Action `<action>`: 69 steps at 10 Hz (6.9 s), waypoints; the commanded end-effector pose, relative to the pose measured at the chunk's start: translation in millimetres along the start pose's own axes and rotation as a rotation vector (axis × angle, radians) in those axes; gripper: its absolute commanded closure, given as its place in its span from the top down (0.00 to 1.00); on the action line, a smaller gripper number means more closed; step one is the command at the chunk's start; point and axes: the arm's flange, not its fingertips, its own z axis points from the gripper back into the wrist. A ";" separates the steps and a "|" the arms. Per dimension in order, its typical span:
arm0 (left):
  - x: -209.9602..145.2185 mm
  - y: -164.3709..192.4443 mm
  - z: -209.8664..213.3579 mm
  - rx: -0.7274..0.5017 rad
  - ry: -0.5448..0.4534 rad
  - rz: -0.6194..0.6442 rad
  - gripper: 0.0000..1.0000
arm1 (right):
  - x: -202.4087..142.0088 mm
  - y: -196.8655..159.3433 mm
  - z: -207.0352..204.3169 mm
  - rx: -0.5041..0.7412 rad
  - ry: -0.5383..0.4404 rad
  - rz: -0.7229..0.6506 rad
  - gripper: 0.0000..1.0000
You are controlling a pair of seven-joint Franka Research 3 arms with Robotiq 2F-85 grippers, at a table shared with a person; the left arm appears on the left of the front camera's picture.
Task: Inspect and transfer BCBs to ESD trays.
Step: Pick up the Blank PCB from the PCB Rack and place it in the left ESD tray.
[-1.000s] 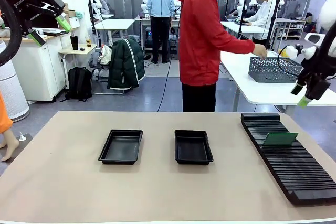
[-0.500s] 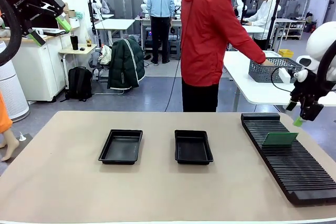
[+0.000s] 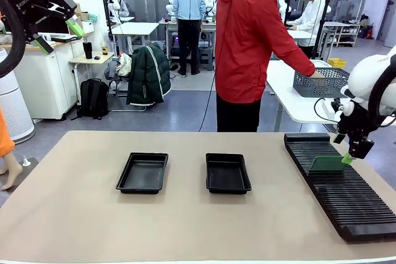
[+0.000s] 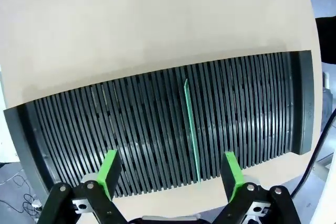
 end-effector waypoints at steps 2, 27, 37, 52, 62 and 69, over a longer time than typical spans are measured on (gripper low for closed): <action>0.1 0.8 0.5 -0.001 -0.001 0.001 1.00 | -4.1 0.1 -23.3 -0.006 0.027 0.056 1.00; 0.1 0.8 0.5 -0.001 -0.001 0.001 1.00 | 13.6 -18.4 -45.0 -0.031 0.158 0.157 0.62; 0.1 0.8 0.5 -0.001 -0.001 0.001 1.00 | 8.1 -23.9 -53.8 -0.048 0.139 0.139 0.04; 0.1 0.8 0.5 -0.001 -0.001 0.001 1.00 | 35.0 -8.1 124.2 -0.061 0.184 0.105 0.00; 0.1 0.8 0.5 -0.001 -0.001 0.001 1.00 | 36.7 -11.1 209.6 -0.083 0.150 0.091 0.00; 0.1 0.8 0.5 -0.001 -0.001 0.001 1.00 | 36.7 -11.1 209.6 -0.083 0.150 0.091 0.00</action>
